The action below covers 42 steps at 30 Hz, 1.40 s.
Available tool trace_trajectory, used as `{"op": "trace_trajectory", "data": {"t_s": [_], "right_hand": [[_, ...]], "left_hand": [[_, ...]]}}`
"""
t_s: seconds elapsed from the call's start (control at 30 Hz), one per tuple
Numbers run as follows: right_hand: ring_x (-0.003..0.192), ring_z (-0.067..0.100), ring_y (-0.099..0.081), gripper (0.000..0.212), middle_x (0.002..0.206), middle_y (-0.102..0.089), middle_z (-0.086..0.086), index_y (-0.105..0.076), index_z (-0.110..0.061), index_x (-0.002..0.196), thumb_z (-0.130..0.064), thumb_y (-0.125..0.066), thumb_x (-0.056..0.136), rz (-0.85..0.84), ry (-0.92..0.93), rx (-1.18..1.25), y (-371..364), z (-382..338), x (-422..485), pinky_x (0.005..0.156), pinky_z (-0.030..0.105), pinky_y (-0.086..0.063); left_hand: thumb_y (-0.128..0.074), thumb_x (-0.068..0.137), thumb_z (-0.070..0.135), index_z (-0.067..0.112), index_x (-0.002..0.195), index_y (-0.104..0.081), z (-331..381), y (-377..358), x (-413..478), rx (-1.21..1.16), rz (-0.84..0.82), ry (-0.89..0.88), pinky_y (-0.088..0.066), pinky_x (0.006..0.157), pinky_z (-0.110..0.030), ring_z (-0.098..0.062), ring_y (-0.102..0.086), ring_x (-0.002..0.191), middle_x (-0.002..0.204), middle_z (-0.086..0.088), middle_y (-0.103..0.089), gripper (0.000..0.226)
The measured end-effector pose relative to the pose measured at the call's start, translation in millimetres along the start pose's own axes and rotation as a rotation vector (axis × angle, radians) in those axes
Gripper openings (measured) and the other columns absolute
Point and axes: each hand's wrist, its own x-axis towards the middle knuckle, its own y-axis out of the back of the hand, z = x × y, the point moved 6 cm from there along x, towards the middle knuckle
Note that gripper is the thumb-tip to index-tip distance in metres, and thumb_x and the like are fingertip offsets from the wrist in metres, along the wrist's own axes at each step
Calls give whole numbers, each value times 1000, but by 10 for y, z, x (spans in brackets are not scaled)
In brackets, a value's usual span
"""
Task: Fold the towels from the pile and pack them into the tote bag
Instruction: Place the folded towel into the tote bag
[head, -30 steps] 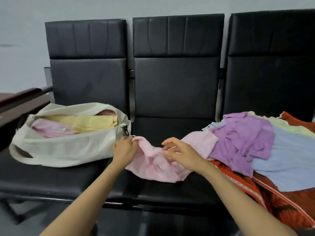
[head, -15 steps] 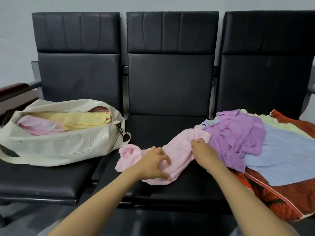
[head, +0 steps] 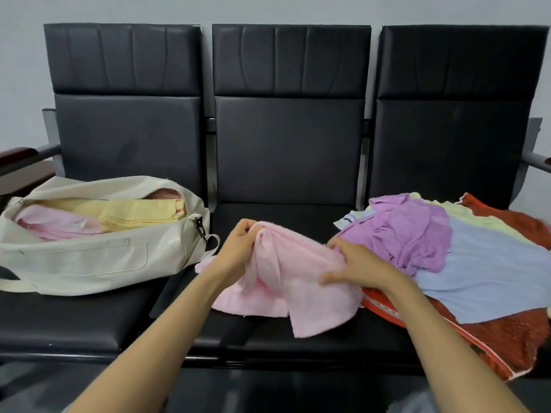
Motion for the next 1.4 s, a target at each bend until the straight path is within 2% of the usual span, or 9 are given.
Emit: {"op": "trace_trajectory", "data": {"t_s": [0.13,0.3,0.47,0.6,0.67,0.8,1.0,1.2,1.4], "right_hand": [[80,15,-61,25,102,-68,8,-66,-17,106,-33,-61,88,-110,-137,-211,-59,190,3,69,26,-47],[48,12,-56,14,78,-63,7,-60,-14,107,-19,-53,97,-275,-155,472,92,67,-130,44,20,-43],[43,4,-45,10,73,-52,5,-55,-7,101,-7,-59,92,-183,-52,487,112,-122,71,40,16,-34],[120,5,-45,82,147,-29,-6,-20,-33,149,1,-63,88,405,155,951,382,-285,323,93,21,-42],[132,13,-36,87,157,-13,-10,-7,-37,151,-6,-61,91,398,105,830,289,-285,415,99,27,-35],[119,14,-52,46,141,-50,0,-50,-19,136,-23,-61,91,54,5,59,-269,-178,560,98,24,-39],[117,19,-53,44,135,-51,4,-49,-20,135,-27,-58,93,-132,63,-53,-764,-337,549,99,27,-42],[121,25,-46,56,130,-44,10,-36,-17,144,-31,-56,94,-68,87,-109,-950,-364,536,98,32,-40],[101,17,-38,14,107,-38,1,-55,-10,96,-18,-59,85,116,122,15,-790,-429,537,69,18,-35]], "left_hand": [[-66,90,25,11,100,-61,17,-2,-41,194,-296,36,-51,73,-29,-18,-66,84,92,-6,-68,18],[-65,87,35,9,74,-58,18,231,63,1276,-311,-136,-39,67,-31,-18,-48,75,77,-3,-52,30],[-62,91,19,5,82,-56,-48,215,143,473,-284,113,-50,59,-22,-13,-59,57,72,-7,-55,18],[-59,94,28,18,146,-27,188,350,229,27,89,-140,-38,97,-26,-5,-41,118,133,14,-34,62],[-58,95,22,21,152,-13,105,305,219,92,70,-72,-33,96,-25,-7,-34,126,141,15,-25,73],[-64,90,20,14,129,-54,-229,319,276,548,6,88,-36,86,-25,-16,-47,110,138,-7,-47,41],[-69,82,38,21,116,-59,-512,421,219,1193,-164,153,-44,96,-35,-21,-50,112,123,-4,-54,39],[-66,84,36,11,132,-46,-607,485,138,1257,-139,134,-42,96,-34,-25,-48,117,126,-9,-51,58],[-75,76,20,18,76,-51,-372,461,107,908,-28,-106,-32,61,-24,-15,-46,75,72,8,-46,24]]}}
